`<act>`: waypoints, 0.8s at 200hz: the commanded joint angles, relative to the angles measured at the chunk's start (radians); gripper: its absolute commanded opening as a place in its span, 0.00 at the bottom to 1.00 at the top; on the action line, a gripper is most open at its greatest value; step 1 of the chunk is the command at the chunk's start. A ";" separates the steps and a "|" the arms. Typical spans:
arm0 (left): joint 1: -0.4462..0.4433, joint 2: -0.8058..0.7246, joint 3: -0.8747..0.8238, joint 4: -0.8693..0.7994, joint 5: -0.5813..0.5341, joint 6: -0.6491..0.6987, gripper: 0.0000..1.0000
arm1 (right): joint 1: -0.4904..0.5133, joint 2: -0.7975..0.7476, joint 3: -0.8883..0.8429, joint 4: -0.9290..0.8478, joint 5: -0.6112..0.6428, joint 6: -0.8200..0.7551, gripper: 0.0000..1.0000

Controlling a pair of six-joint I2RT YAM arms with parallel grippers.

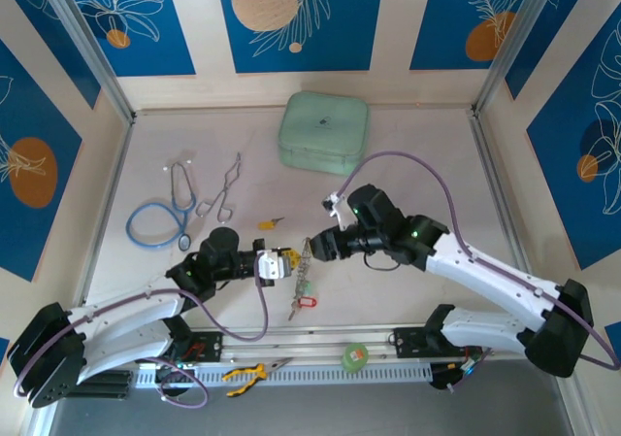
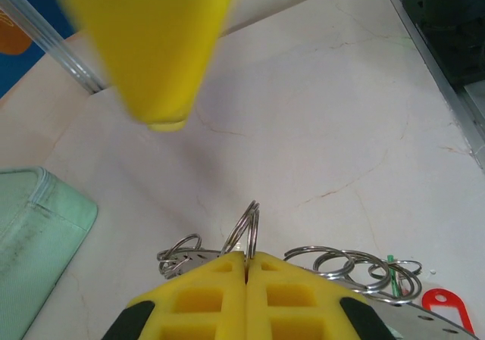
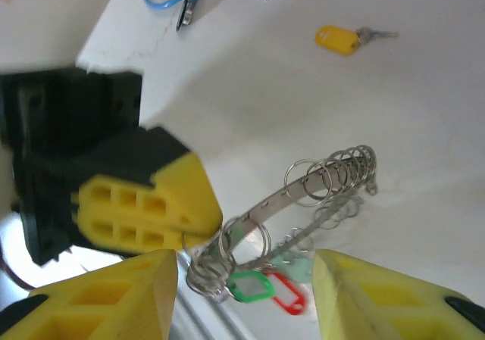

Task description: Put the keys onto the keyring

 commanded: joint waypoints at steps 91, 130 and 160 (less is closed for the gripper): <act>-0.009 0.032 -0.012 0.117 0.081 -0.075 0.00 | 0.042 -0.116 -0.339 0.400 -0.040 -1.126 0.45; -0.009 0.032 -0.013 0.119 0.087 -0.076 0.00 | 0.056 -0.083 -0.346 0.469 -0.028 -1.123 0.39; -0.009 0.033 -0.011 0.121 0.087 -0.078 0.00 | 0.062 -0.068 -0.347 0.485 -0.031 -1.122 0.33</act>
